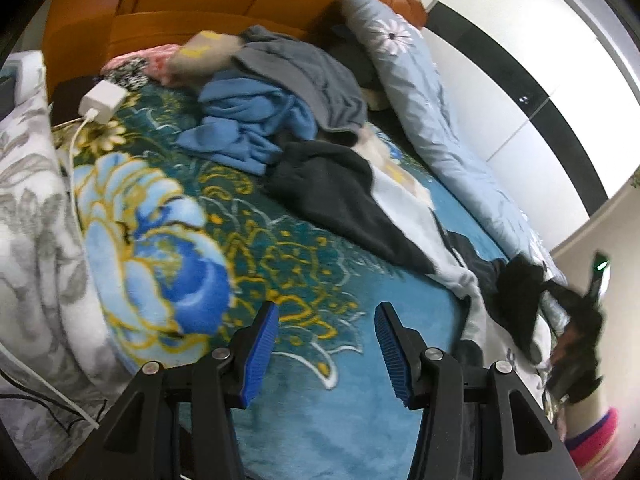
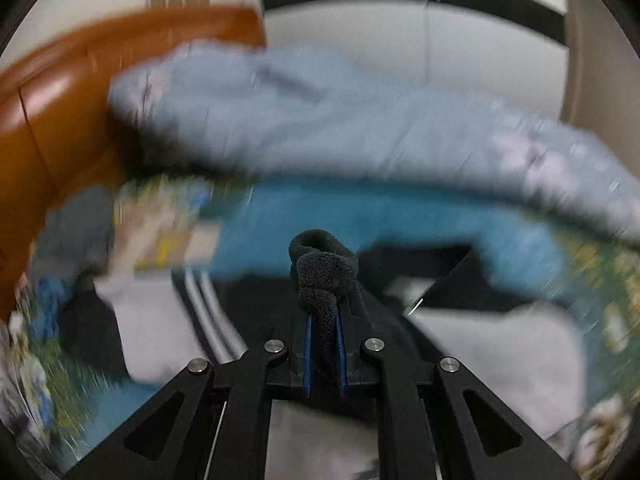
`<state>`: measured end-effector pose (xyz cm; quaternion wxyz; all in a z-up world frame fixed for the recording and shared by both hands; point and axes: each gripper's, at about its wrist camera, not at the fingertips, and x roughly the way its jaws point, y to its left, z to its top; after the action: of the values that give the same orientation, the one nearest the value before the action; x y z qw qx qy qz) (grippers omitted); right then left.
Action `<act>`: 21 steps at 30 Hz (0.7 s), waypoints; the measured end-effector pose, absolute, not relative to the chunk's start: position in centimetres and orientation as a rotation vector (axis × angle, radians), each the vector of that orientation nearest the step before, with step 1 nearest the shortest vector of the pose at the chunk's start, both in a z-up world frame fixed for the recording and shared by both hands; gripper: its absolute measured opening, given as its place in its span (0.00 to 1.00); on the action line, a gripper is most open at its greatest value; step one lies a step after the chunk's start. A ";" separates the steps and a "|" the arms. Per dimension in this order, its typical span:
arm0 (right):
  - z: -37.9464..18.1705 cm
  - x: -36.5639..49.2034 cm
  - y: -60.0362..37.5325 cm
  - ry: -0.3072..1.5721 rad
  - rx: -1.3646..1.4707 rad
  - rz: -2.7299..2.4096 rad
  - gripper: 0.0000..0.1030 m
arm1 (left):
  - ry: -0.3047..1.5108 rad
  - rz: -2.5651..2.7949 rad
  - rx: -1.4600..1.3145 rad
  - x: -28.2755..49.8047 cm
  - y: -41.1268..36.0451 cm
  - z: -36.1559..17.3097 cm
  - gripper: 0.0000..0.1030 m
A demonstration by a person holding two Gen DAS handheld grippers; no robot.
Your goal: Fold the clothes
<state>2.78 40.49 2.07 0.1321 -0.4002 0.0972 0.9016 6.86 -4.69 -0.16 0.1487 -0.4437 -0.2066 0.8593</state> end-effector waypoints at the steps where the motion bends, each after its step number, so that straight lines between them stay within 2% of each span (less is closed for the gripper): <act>1: 0.9 2.8 39.7 0.280 -1.193 2.612 0.10 | -0.598 2.474 -1.283 6.7 -5.1 -0.4 0.52; 4: -1.7 3.5 37.6 0.267 -1.244 2.613 0.10 | -0.602 2.484 -1.302 6.1 -5.9 -1.0 0.53; 12: -4.4 4.0 33.6 0.042 -1.312 2.613 0.12 | -0.653 2.453 -1.350 3.5 -5.3 -2.3 0.53; 15: -4.5 3.9 33.8 0.065 -1.323 2.654 0.23 | -0.676 2.429 -1.369 2.1 -4.6 -2.6 0.53; 17: -3.8 4.2 34.3 0.132 -1.333 2.720 0.45 | -0.692 2.423 -1.373 0.9 -4.1 -2.7 0.53; 21: -1.2 6.3 35.4 0.237 -1.256 2.818 0.46 | -0.724 2.434 -1.390 -2.4 -3.2 -3.2 0.53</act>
<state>6.31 35.39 -1.22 0.0234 -0.4058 0.0765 0.9104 -2.43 -3.22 -3.17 0.1231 -0.4764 -0.2484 0.8344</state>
